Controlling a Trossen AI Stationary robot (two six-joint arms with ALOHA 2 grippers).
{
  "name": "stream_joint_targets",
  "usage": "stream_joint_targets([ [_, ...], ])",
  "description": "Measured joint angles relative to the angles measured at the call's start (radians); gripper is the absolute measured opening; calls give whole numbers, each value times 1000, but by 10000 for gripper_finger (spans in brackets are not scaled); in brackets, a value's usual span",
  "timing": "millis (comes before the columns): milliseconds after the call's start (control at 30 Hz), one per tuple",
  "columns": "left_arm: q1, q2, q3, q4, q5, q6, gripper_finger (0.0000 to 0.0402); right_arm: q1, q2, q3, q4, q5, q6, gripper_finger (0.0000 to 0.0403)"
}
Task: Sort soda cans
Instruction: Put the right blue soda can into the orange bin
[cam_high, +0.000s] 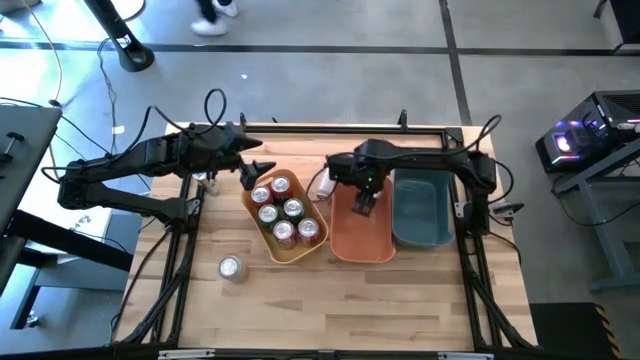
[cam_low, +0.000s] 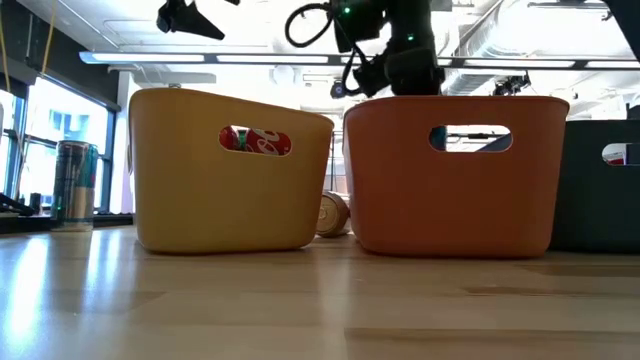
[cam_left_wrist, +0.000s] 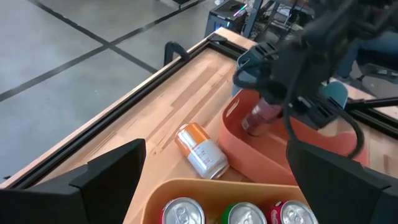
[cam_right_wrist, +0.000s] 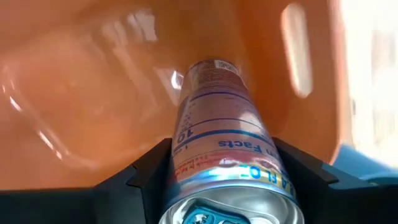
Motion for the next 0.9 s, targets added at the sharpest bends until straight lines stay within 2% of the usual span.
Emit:
stream_joint_targets([
  [100, 0, 0, 0, -14, 0, 0, 383, -25, 2, 1, 14, -5, -12, 211],
  [267, 0, 0, 0, -16, 0, 0, 383, -63, 2, 0, 13, -87, 7, 211],
  [367, 0, 0, 0, -17, 0, 0, 383, -70, 2, 0, 24, -97, 7, 212],
  [567, 0, 0, 0, -17, 0, 1, 383, -70, 1, 0, 24, -99, 40, 292],
  [900, 0, 0, 0, -18, 1, 1, 383, -70, 1, 0, 26, -101, 87, 305],
])
